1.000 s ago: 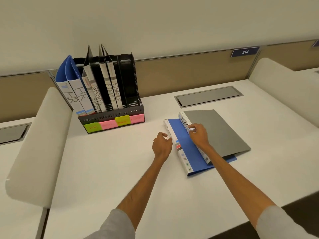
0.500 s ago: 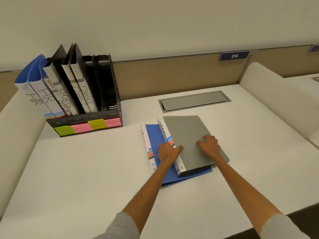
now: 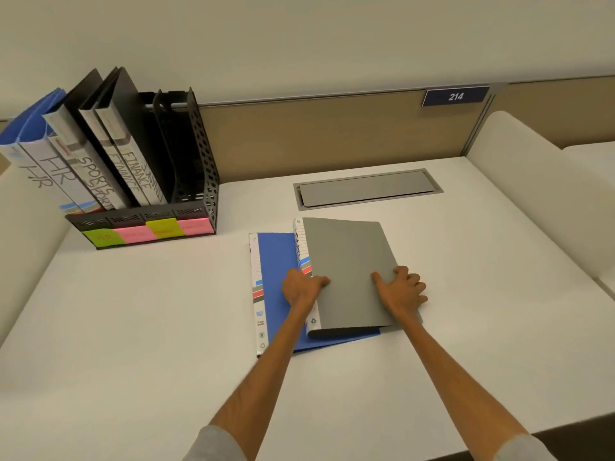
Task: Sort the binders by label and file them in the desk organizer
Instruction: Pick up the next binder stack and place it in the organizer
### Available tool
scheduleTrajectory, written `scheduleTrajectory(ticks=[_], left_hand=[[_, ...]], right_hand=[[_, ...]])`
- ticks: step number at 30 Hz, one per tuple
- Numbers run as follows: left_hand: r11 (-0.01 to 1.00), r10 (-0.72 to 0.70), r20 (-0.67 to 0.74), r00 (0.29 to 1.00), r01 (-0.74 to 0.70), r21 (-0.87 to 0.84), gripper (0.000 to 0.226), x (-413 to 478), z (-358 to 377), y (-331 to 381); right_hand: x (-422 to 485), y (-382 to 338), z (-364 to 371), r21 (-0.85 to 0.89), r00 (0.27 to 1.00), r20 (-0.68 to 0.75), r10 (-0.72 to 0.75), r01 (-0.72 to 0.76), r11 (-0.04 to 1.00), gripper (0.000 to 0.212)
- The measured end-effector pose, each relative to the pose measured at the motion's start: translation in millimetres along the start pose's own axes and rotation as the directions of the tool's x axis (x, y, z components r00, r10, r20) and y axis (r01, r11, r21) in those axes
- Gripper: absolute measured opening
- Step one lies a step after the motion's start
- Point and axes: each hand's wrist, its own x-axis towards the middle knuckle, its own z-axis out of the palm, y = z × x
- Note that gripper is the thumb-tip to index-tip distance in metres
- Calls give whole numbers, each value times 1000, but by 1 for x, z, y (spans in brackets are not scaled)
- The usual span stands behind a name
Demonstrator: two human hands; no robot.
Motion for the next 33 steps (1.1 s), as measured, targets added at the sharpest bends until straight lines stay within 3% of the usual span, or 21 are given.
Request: scheduleTrajectory(ticks=[3,9,15,20,24,28,33], left_hand=[[998,-28,5,1000,28,-60,63,5,-6,-4],[978,11,-6,1000,-12,-210,43,6,-18,1],[942,71,-72,995,-91,-323,34,-3,-44,33],[899,191,-157,969,-237,-367,25,-11,-85,55],[864,212,-242,947,-297,-406,24,-9,-126,61],[809,217,-346,913,-366,-460,17,-4,-168,63],[764,246,-498,832,-482,-429,35,2,-209,59]], right_hand=[[3,4,2,38,1000,-8,16,-16,999,65],[8,-3,3,162,997,-41,67,-59,985,69],[4,-34,8,344,999,6,46,-46,938,71],[-7,-81,18,454,998,58,-19,-10,891,67],[-17,-122,21,516,986,96,-138,69,854,65],[-29,-177,19,572,926,168,-337,187,798,65],[-57,-255,4,674,841,88,-534,344,653,60]])
